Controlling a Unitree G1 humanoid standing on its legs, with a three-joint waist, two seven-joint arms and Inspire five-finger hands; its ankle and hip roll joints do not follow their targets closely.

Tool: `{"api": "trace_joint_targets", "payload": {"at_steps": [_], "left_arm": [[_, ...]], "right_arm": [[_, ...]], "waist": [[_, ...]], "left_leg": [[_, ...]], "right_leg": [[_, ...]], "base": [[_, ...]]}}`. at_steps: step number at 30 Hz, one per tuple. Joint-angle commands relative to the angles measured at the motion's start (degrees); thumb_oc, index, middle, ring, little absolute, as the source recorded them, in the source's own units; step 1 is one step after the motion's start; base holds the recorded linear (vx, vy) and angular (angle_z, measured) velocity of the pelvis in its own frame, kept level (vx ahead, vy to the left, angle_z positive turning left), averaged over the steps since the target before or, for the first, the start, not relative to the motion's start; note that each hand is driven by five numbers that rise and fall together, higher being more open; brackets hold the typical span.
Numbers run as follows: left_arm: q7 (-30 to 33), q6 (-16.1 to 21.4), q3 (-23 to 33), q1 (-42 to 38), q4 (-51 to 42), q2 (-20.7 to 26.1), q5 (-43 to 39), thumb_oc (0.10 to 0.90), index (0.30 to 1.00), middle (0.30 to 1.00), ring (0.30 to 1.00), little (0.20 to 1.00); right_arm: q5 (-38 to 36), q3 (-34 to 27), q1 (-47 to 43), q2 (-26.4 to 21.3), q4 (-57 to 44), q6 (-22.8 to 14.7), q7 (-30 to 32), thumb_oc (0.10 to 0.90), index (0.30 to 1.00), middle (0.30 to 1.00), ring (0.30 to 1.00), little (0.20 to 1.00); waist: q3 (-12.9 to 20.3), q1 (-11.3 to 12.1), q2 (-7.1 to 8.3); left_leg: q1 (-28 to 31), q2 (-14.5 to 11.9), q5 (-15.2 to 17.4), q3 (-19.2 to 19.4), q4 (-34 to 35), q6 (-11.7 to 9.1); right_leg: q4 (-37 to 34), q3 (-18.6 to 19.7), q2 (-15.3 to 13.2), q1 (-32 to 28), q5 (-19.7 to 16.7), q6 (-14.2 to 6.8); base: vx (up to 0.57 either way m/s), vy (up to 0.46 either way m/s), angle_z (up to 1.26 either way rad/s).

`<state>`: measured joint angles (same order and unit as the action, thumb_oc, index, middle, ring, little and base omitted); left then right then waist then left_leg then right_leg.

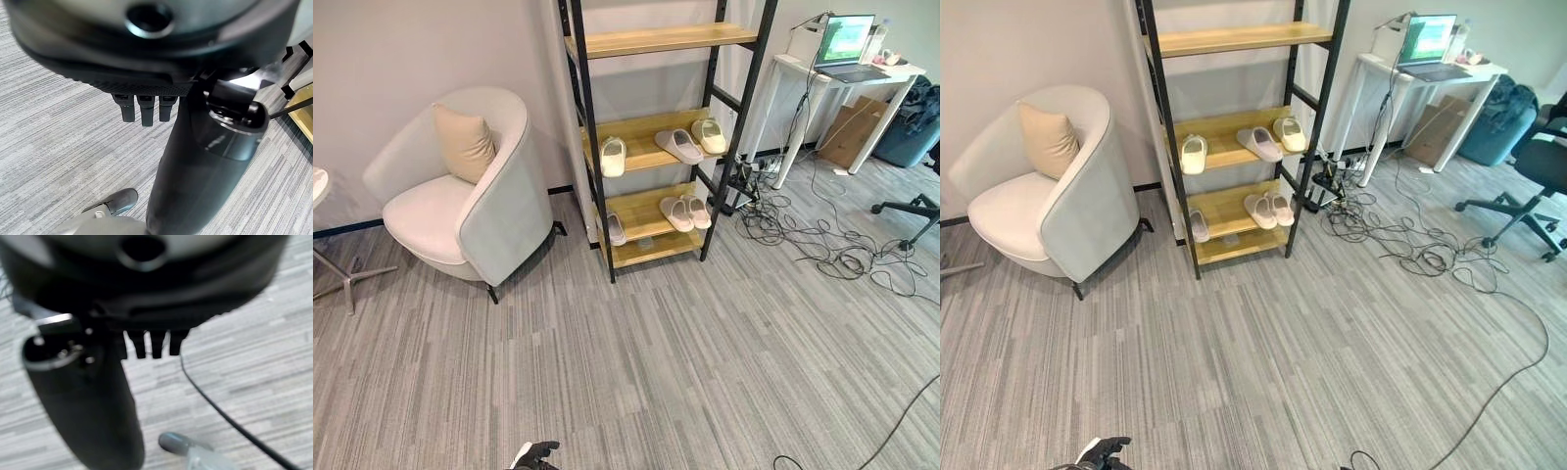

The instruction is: Arrange the slippers neatly on the shoe rack.

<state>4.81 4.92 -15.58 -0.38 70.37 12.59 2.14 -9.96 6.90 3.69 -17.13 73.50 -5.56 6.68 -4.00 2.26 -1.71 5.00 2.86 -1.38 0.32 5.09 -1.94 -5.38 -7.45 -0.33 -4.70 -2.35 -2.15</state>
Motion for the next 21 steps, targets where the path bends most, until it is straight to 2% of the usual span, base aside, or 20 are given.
{"api": "trace_joint_targets", "payload": {"at_steps": [1,21], "left_arm": [[1.18,2.04,-0.11,-3.28,3.51,-1.31,0.73,0.8,0.9,0.9,0.9,0.9],[0.9,1.51,-1.82,-3.8,3.57,-2.19,0.48,0.8,0.9,0.9,0.9,0.9]], "right_arm": [[0.78,0.62,-0.99,-0.83,0.7,-0.99,1.33,0.8,0.9,0.9,0.9,0.9],[-0.2,0.94,-0.58,-0.16,0.64,-0.63,0.98,0.8,0.9,0.9,0.9,0.9]], "waist": [[1.55,1.15,0.66],[0.57,-0.14,0.38]], "left_leg": [[-2.49,-2.14,-0.98,3.2,-0.09,-2.94],[-2.43,-2.67,-1.17,3.2,-0.09,-3.03]], "right_leg": [[0.38,-0.34,-1.64,1.24,-0.34,-6.23],[0.38,0.26,-1.01,1.16,-0.02,-5.37]], "base": [[0.0,0.0,0.0],[0.01,-0.029,-0.01]]}}
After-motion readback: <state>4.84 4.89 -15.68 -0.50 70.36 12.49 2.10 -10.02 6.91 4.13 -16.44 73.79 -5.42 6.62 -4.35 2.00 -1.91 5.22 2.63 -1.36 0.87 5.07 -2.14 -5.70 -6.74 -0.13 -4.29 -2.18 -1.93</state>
